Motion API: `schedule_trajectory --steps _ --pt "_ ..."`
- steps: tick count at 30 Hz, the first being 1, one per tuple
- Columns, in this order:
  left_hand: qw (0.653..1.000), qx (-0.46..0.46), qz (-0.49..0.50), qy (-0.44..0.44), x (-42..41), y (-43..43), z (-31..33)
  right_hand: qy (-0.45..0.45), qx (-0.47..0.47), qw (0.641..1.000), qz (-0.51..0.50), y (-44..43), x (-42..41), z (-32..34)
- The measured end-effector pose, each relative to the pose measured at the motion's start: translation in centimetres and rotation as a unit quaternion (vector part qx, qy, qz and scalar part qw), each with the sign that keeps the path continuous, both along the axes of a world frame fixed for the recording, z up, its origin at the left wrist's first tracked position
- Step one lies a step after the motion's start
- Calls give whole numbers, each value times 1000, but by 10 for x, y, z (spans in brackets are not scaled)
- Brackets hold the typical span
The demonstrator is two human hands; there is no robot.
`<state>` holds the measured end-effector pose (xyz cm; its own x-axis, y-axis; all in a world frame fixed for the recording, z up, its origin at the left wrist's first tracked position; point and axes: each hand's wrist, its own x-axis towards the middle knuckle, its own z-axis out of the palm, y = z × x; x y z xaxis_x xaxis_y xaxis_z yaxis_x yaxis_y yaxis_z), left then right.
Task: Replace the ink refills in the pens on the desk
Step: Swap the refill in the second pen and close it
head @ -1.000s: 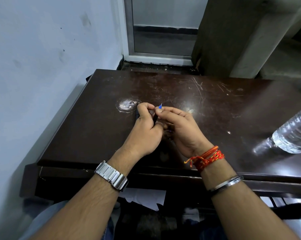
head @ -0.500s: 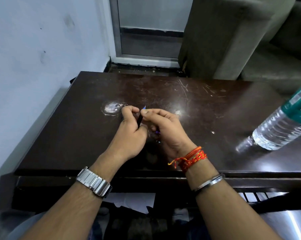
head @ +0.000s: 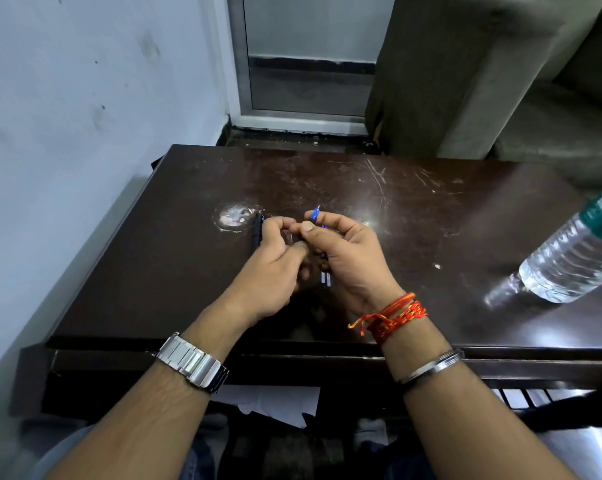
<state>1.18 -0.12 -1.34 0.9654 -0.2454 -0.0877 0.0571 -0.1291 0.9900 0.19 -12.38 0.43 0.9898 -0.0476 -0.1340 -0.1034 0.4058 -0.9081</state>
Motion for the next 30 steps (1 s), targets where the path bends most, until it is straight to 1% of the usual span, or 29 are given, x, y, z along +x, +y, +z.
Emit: schedule_trajectory --steps 2,4,6,11,13,16,21,24,25,26,27,28,29,30 --pt "996 52 -17 -68 -2 -2 -1 3 -24 999 -35 -2 1 -2" --pt "982 117 -37 -144 -2 -1 -5 12 -31 998 -61 -2 1 -2" --pt "971 155 -48 -177 -3 0 -6 16 -25 996 -85 -3 1 -3" --pt "961 189 -50 -197 -2 1 -8 20 -43 993 -108 -1 2 -8" --pt "963 179 -50 -192 -1 1 -9 10 -57 996 -71 0 3 -6" --pt "970 163 -32 -177 1 4 -9 -6 -45 999 -26 1 2 -5" --pt "960 190 -43 -201 1 5 -9 1 -41 997 -65 2 0 -6" --pt "958 207 -49 -191 1 7 -9 1 -49 997 -56 0 1 -5" --pt "961 203 -42 -182 2 7 -9 -6 -88 995 -56 -3 1 -6" --pt "965 198 -29 -172 2 8 -9 -15 -174 982 -67 -7 2 -6" --pt "967 194 -12 -164 2 8 -9 -20 -296 951 -92 -14 4 -7" --pt "968 195 5 -158 3 9 -8 -21 -418 899 -128 -21 5 -8" --pt "968 198 20 -153 4 11 -7 -18 -508 846 -160 -28 5 -7" --pt "968 202 31 -147 5 12 -6 -5 -558 812 -168 -33 5 -6"
